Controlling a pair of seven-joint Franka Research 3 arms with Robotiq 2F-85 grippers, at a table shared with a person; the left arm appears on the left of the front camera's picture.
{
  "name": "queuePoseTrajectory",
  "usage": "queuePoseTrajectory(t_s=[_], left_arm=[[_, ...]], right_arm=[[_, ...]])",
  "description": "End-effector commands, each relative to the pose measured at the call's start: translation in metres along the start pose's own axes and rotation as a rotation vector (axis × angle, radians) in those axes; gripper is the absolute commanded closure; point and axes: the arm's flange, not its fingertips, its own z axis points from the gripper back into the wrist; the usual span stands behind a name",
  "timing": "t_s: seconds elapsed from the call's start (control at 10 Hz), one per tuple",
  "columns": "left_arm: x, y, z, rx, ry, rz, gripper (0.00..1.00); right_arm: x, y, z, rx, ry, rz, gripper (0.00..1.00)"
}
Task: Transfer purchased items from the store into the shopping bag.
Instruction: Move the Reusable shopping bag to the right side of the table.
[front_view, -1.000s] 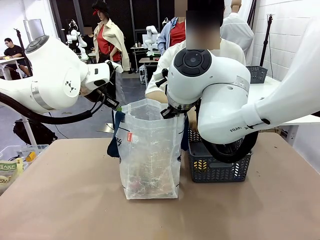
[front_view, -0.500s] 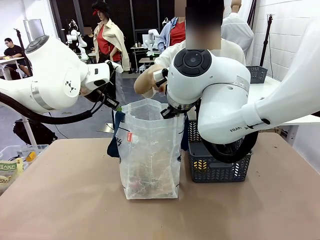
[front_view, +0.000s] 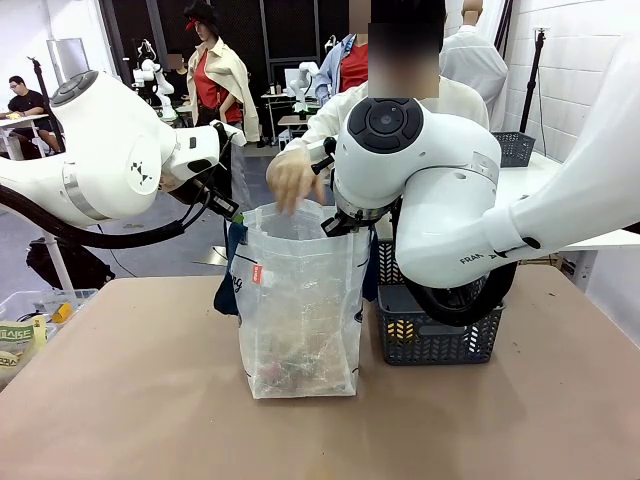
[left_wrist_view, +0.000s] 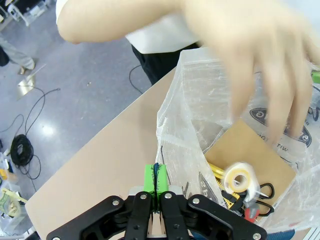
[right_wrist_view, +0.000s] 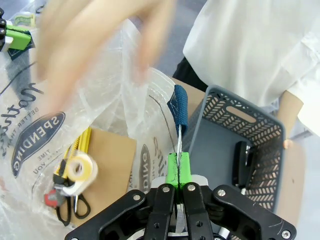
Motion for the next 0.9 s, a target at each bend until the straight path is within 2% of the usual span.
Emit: queuePoseTrajectory(t_s=[0.0,0.8], left_arm=[[0.0043,0.0013,0.0004,0.000,0.000,0.001,1.00],[0.0043,0.0013,0.0004,0.000,0.000,0.001,1.00]], right_arm=[[0.0020,-0.0019,0.0028,0.011,0.009,-0.008,1.00],[0.0020,-0.0019,0.0028,0.011,0.009,-0.008,1.00]])
